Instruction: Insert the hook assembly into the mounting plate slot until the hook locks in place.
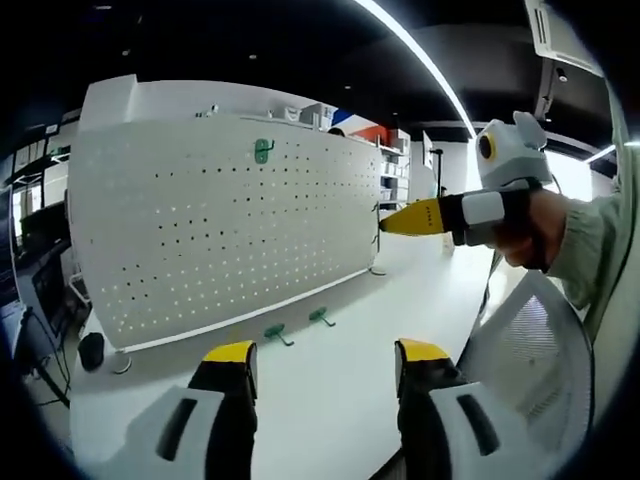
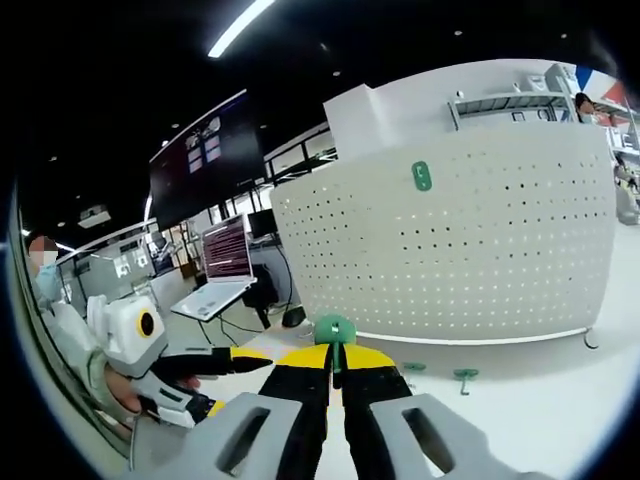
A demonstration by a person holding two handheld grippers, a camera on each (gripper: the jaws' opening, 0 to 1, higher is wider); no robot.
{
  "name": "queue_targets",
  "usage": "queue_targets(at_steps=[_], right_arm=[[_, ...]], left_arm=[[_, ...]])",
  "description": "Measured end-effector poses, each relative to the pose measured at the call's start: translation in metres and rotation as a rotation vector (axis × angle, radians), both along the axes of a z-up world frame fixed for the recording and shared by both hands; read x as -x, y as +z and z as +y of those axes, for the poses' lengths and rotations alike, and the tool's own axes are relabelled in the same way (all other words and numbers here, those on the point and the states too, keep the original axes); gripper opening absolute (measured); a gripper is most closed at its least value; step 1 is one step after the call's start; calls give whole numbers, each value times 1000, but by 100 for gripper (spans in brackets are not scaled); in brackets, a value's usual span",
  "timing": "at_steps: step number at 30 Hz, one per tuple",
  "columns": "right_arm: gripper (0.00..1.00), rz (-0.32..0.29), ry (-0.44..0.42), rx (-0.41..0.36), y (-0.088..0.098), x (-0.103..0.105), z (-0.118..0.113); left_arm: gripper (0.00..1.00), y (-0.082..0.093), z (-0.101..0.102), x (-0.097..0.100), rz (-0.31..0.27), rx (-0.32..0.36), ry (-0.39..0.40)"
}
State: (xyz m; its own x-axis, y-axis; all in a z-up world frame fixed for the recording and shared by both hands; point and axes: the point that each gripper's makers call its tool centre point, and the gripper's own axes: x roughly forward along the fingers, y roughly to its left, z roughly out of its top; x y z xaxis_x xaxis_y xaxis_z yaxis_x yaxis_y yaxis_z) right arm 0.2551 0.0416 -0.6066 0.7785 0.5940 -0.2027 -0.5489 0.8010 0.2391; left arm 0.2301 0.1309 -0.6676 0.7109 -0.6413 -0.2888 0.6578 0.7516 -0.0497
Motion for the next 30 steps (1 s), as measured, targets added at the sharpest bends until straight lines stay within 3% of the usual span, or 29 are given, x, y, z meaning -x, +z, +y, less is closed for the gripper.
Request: queue_targets(at_steps=[16, 24, 30], right_arm=[[1, -13, -114, 23, 3, -16, -46], [1, -40, -179, 34, 15, -32, -69], [1, -64, -219, 47, 25, -48, -84]], left_arm=[[57, -12, 10, 4, 44, -44, 29], [57, -14, 10, 3, 35, -66, 26], [57, -24, 15, 3, 61, -64, 34]])
